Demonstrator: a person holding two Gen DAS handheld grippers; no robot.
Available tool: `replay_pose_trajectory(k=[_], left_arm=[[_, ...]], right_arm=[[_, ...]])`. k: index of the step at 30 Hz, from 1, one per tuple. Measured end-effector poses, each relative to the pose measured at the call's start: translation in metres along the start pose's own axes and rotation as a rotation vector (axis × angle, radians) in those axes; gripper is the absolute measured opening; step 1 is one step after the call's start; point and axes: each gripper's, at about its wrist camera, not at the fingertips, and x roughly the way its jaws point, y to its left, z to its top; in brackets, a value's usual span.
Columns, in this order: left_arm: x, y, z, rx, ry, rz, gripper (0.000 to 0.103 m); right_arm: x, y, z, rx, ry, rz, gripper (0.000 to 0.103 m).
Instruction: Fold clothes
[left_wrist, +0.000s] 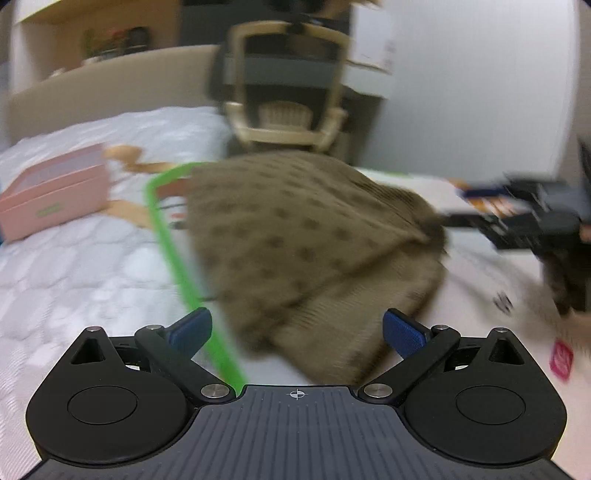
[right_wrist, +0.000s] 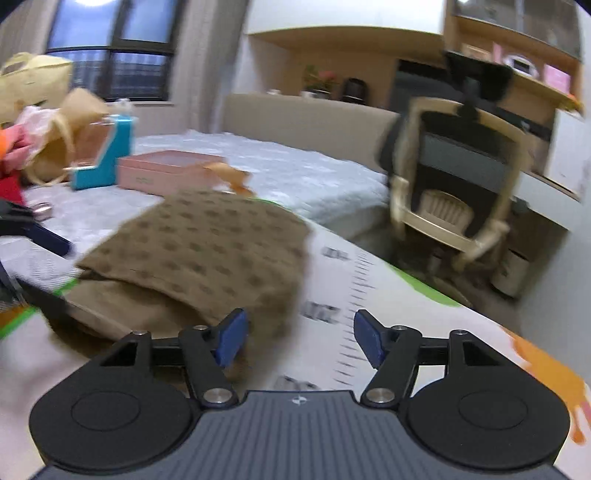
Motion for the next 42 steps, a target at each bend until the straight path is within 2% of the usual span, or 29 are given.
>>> replay_pose_trajectory(k=[2,4,8,9,11,14,16,20,22,25,27,29,33,36,40,42], left_arm=[[0.009,-0.003,-0.004,0.036,0.025,0.084,0.101],[0.006,0.006,-0.008,0.031,0.019,0.157,0.102],[-0.009,0.028,-0.022,-0.024,0.041,0.206,0.102],[-0.013,0.031,-0.025,-0.037,0.047,0.188,0.101],[-0.023,0.035,-0.028,-0.076,0.045,0.092,0.101],[-0.040,0.031,-0.021,-0.096,-0.025,-0.063,0.101],[-0.037,0.018,-0.011,-0.056,-0.065,-0.093,0.101],[-0.028,-0.008,0.010,0.032,-0.142,-0.144,0.102],[-0.010,-0.013,0.013,0.028,-0.131,-0.149,0.102],[0.012,-0.011,0.004,-0.009,-0.035,-0.175,0.102],[0.011,-0.010,0.000,-0.024,-0.024,-0.161,0.102],[0.008,-0.008,-0.004,-0.039,-0.019,-0.145,0.102],[0.007,-0.008,-0.004,-0.068,-0.010,-0.120,0.102],[0.009,-0.009,-0.004,-0.068,-0.004,-0.103,0.102],[0.009,-0.009,-0.006,-0.069,-0.006,-0.097,0.103],[0.011,-0.009,-0.006,-0.075,-0.009,-0.096,0.103]], right_arm=[[0.004,0.013,0.002,-0.042,0.005,0.008,0.067],[0.006,0.025,-0.001,-0.108,0.039,-0.033,0.067],[0.008,0.012,-0.012,-0.111,0.110,-0.110,0.071],[0.008,0.005,-0.015,-0.091,0.122,-0.118,0.072],[-0.004,-0.003,-0.017,-0.053,0.105,-0.086,0.072],[-0.028,-0.007,-0.014,-0.021,0.045,-0.013,0.073],[-0.037,-0.001,-0.007,-0.038,0.001,0.001,0.078],[-0.019,0.015,0.006,-0.106,-0.037,-0.048,0.079],[-0.002,0.019,0.006,-0.114,-0.020,-0.060,0.079],[0.024,0.018,-0.004,-0.164,0.061,-0.159,0.079],[0.032,0.006,-0.012,-0.133,0.122,-0.203,0.079],[0.025,-0.009,-0.015,-0.068,0.137,-0.208,0.079],[0.006,-0.019,-0.012,0.014,0.107,-0.180,0.079],[-0.002,-0.012,0.000,0.056,0.074,-0.078,0.080],[0.014,0.005,0.010,0.016,0.054,-0.066,0.081],[0.032,0.007,0.011,0.027,0.084,-0.057,0.082]])
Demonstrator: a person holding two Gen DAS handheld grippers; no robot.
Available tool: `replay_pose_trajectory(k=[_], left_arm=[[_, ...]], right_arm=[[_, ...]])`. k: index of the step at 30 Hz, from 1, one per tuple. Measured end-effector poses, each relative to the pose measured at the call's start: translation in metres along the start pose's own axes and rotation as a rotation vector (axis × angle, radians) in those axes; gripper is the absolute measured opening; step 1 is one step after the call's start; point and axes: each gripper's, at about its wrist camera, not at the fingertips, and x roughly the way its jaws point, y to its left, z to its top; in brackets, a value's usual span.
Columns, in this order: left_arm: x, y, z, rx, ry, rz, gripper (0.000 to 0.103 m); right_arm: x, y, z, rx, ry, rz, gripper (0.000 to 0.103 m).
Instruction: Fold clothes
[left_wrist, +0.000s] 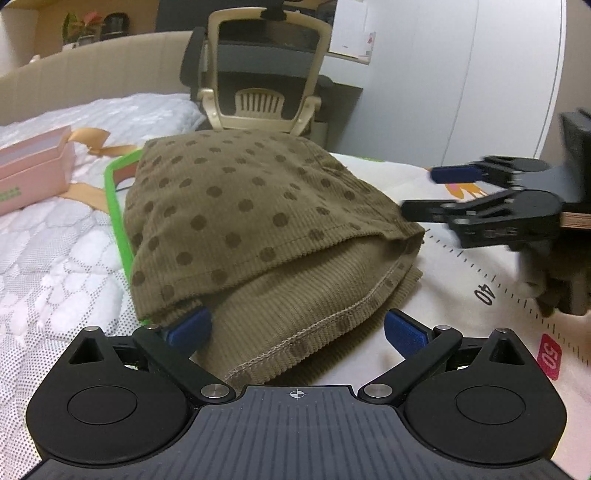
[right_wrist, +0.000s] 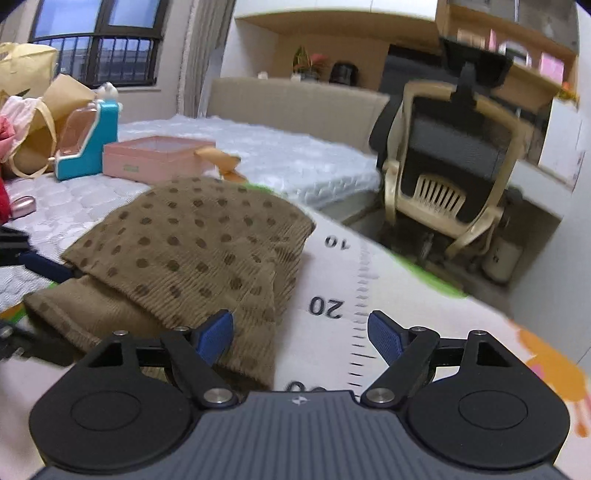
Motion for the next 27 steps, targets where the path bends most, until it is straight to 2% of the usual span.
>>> replay_pose_trajectory(k=[2,3,8,10,15,18,21,24,27], left_arm=[[0.000,-0.001,0.000,-0.008,-0.004,0.004,0.103],[-0.001,-0.002,-0.001,-0.014,-0.005,0.012,0.103],[-0.007,-0.007,-0.010,-0.066,-0.013,0.081,0.103],[-0.016,-0.008,-0.019,-0.129,-0.022,0.116,0.103],[-0.055,-0.025,-0.051,-0.275,-0.090,0.201,0.103],[-0.074,-0.045,-0.068,-0.272,-0.091,0.239,0.103],[-0.081,-0.058,-0.079,-0.253,-0.070,0.280,0.103],[-0.080,-0.062,-0.083,-0.258,-0.061,0.311,0.103],[-0.073,-0.070,-0.087,-0.213,-0.067,0.372,0.103]], right_arm=[[0.021,-0.001,-0.003,-0.003,0.054,0.001,0.088],[0.025,-0.003,-0.005,0.003,0.064,-0.009,0.095],[0.016,-0.012,-0.012,0.062,0.067,-0.084,0.101],[0.002,-0.014,-0.019,0.107,0.060,-0.082,0.103],[-0.046,-0.009,-0.046,0.214,0.033,-0.011,0.103],[-0.080,0.008,-0.063,0.225,0.013,0.033,0.103],[-0.099,0.033,-0.077,0.160,0.069,0.057,0.103],[-0.109,0.059,-0.088,0.050,0.090,-0.035,0.103],[-0.110,0.069,-0.088,0.006,0.089,-0.128,0.103]])
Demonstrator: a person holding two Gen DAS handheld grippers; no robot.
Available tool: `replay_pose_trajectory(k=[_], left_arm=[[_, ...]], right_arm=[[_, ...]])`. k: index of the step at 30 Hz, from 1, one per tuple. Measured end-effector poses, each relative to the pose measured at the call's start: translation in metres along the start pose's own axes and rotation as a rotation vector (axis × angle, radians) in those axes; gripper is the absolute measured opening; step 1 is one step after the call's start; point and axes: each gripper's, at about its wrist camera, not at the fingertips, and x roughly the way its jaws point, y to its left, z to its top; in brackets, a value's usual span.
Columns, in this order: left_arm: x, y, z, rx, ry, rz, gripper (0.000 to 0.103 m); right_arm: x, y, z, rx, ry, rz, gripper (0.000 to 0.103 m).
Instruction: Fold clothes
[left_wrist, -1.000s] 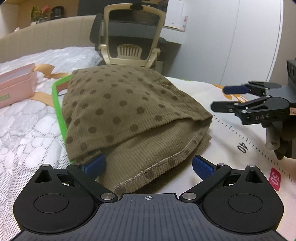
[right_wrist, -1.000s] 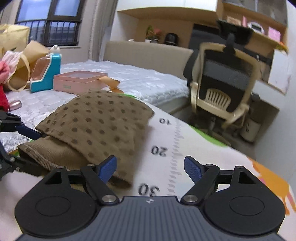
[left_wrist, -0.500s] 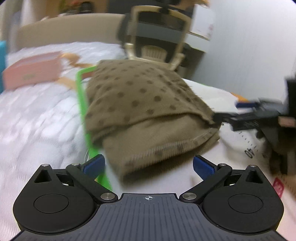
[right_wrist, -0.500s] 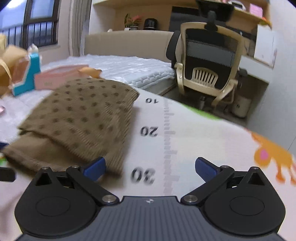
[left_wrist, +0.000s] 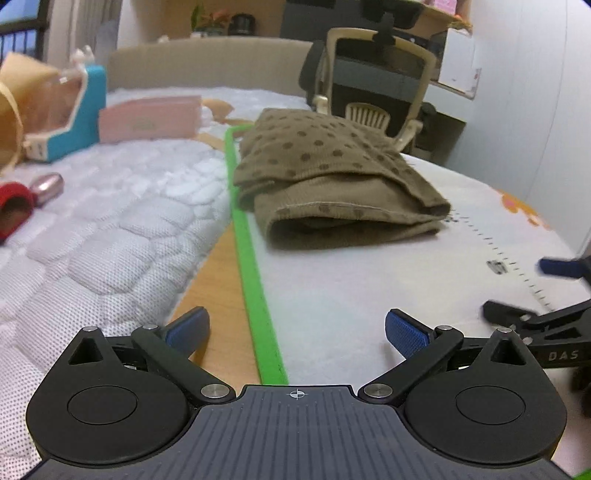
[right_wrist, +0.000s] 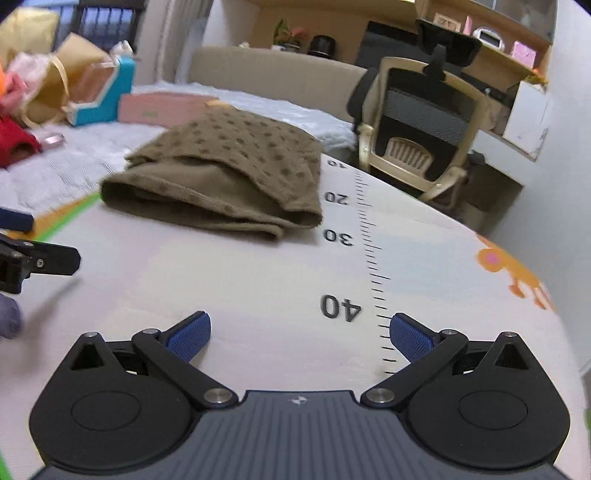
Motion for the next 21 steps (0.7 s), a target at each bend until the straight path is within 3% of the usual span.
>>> replay_pose_trajectory(k=[2,6,21], left_arm=[[0.001,-0.004,-0.002,0.031,0.000,0.029,0.103],[0.001,0.002,-0.003,0.002,-0.017,0.017,0.103],[0.002,0.003,-0.002,0.006,-0.018,0.018,0.103]], right_arm=[[0.002,-0.006,-0.001,0.031,0.013,0.022,0.103],[0.011,-0.034,-0.004,0.184,0.057,0.141,0.103],[0.013,-0.030,-0.004,0.183,0.066,0.130,0.103]])
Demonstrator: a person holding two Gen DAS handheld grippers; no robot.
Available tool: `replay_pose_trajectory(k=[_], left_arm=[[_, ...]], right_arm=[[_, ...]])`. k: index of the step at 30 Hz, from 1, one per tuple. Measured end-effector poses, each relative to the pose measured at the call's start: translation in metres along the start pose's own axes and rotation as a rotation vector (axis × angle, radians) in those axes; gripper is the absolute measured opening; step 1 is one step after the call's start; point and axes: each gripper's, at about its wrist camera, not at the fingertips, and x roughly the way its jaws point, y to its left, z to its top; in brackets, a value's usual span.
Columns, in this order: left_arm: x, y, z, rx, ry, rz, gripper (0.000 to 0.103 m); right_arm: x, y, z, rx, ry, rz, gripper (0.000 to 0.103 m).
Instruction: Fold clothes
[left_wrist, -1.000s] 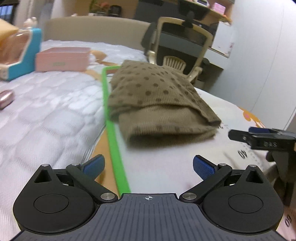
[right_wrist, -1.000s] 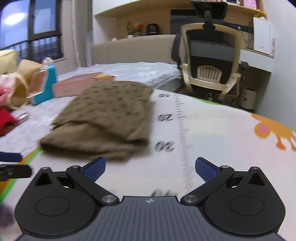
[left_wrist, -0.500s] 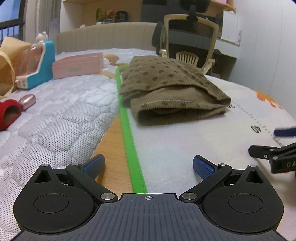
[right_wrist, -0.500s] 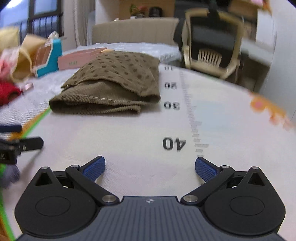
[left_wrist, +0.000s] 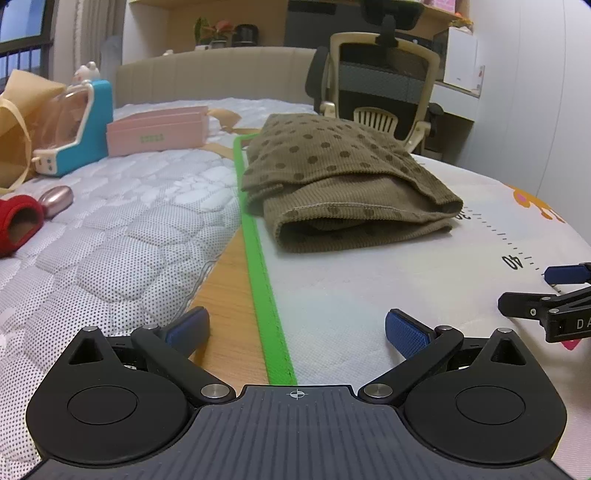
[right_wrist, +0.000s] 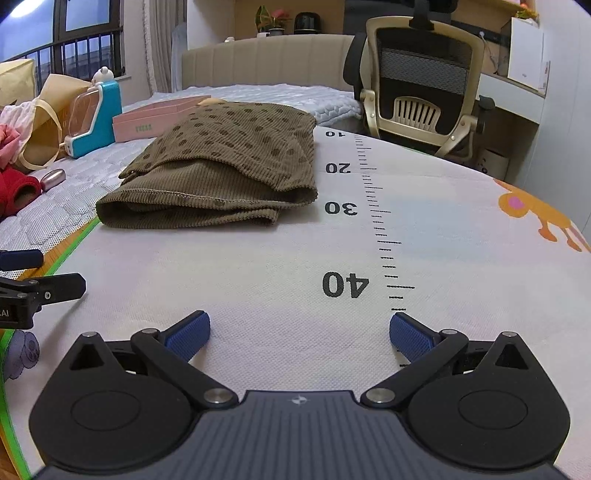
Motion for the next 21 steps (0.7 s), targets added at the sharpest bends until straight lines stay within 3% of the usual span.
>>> replay_pose_trajectory(k=[21], left_arm=[[0.0016,0.0014,0.0014,0.003,0.001,0.002,0.103]], right_arm=[[0.0009,-0.0009,-0.0002,0.000,-0.001,0.002,0.103]])
